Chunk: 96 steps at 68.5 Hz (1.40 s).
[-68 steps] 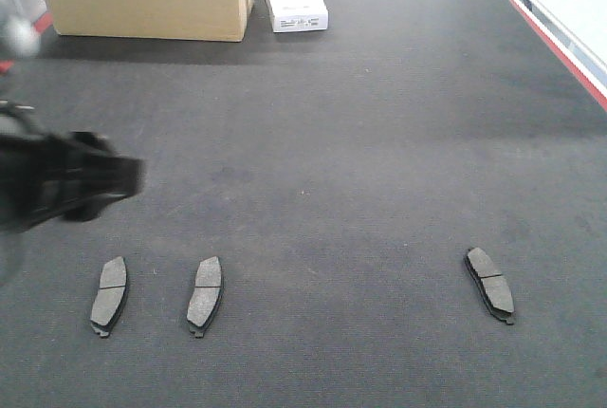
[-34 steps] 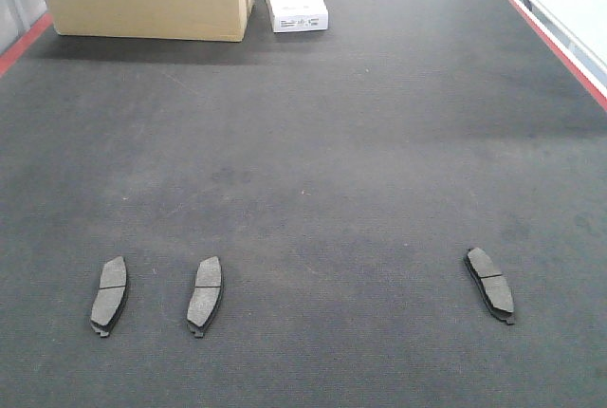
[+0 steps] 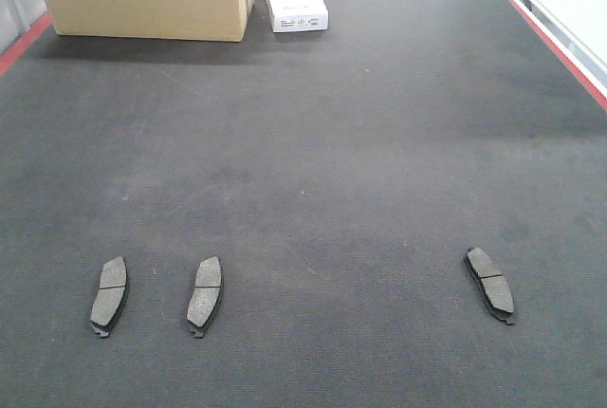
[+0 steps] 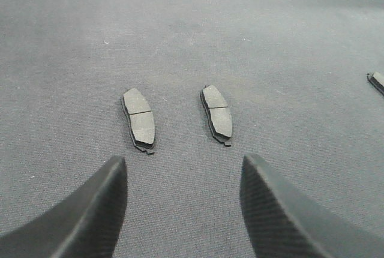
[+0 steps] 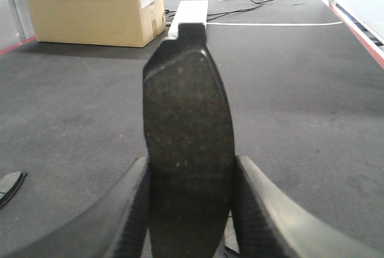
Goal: Move and align brake pads A on conveyor
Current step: 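Lower the right gripper's brake pad onto the belt beside the other pad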
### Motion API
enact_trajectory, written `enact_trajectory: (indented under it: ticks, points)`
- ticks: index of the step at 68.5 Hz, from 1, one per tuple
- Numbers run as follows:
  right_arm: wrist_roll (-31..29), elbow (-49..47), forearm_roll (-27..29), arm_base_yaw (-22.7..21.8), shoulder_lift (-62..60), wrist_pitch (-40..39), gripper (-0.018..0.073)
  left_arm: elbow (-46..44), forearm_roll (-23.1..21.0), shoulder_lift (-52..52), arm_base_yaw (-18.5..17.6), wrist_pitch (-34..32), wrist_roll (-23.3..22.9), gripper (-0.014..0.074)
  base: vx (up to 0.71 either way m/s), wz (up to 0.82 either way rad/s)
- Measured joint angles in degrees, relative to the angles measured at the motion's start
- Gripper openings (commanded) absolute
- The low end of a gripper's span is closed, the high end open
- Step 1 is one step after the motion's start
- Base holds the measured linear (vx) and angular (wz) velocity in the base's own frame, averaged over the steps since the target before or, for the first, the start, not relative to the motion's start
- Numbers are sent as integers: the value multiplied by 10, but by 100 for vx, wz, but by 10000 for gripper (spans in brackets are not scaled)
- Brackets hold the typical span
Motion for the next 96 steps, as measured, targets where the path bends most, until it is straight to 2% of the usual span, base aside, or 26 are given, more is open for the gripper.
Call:
enact_trajectory:
  ticks: [18,28,44,52,67,71,81,87,96]
  points:
    - [1,0,0,0,0,0,-7,0,0,0,0,0,0,417,0,0]
    - [29,0,15,0,14,1,-5,0,0,0,0,0,0,417,0,0]
    - [30,-73,54,0,167,57,15,0,0,0,0,0,0,417,0,0]
    - [5,-131,85,0,275,66,33,0,0,0,0,0,0,417,0,0]
    - [-102,-214,198,1,458,85,48,0,0,0,0,0,0,417,0,0]
    - [-112,-226,208,12,501,83,48,0,0,0,0,0,0,417,0,0]
    - [-100,-239,197,72,585,56,48,0,0,0,0,0,0,417,0,0]
    - [-46,-242,168,102,635,38,48,0,0,0,0,0,0,417,0,0]
    - [59,-267,70,129,714,31,48,0,0,0,0,0,0,417,0,0]
